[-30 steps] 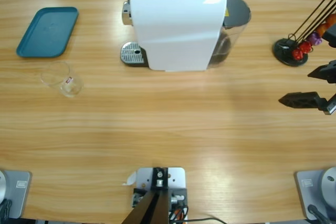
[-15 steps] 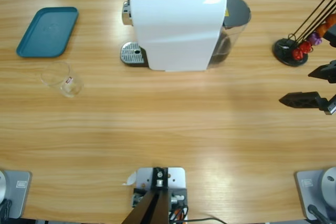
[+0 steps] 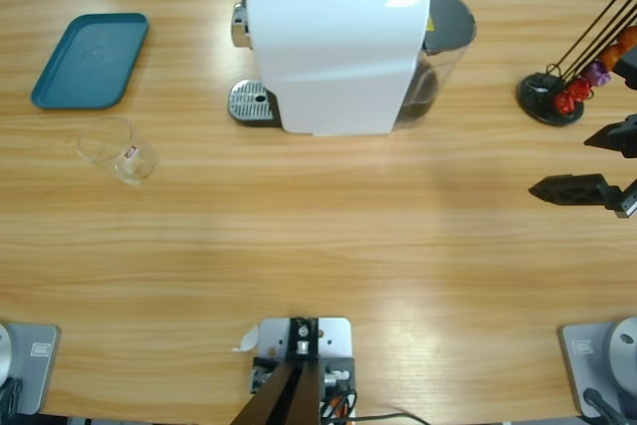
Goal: Pour coffee
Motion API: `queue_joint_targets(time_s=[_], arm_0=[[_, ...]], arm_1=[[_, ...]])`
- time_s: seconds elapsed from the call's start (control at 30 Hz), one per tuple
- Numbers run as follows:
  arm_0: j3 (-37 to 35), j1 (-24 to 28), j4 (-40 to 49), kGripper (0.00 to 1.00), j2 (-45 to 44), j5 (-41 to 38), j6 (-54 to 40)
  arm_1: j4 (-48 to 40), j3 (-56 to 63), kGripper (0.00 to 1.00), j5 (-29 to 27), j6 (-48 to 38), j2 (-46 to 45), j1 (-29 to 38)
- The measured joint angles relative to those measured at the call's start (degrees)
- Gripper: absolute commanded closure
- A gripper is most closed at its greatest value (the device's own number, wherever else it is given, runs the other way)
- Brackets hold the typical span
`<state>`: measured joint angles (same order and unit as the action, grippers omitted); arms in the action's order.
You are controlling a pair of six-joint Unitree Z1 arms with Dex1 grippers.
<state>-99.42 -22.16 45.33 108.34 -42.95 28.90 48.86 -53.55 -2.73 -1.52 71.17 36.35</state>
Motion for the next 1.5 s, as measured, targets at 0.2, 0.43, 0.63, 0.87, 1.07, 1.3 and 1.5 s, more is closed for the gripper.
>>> queue_joint_targets(time_s=[0.2, 0.43, 0.63, 0.87, 1.07, 1.3, 1.5], arm_0=[[0.0, 0.0, 0.0, 0.267, 1.2, 0.0, -0.9], [0.0, 0.0, 0.0, 0.395, 1.2, 0.0, -2.2], [0.1, 0.0, 0.0, 0.395, 1.9, 0.0, -2.9], [0.4, 0.0, 0.0, 0.657, 3.0, 0.0, -3.2], [0.9, 0.0, 0.0, 0.845, 3.0, 0.0, -4.4], [1.2, 0.0, 0.0, 0.865, 3.0, 0.0, -5.8], [1.3, 0.0, 0.0, 0.865, 3.0, 0.0, -5.9]], arm_1=[[0.0, 0.0, 0.0, 0.0, 0.0, 0.0, 0.0], [0.0, 0.0, 0.013, 0.0, 0.0, 0.0, 0.0], [0.0, 0.0, 0.013, 0.0, 0.0, 0.0, 0.0], [0.0, 0.0, 0.013, 0.0, 0.0, 0.0, 0.0], [0.0, 0.0, 0.013, 0.0, 0.0, 0.2, 0.0], [0.1, 0.0, 0.013, 0.0, 0.0, 0.2, 0.0], [0.1, 0.0, 0.013, 0.0, 0.0, 0.3, 0.0]])
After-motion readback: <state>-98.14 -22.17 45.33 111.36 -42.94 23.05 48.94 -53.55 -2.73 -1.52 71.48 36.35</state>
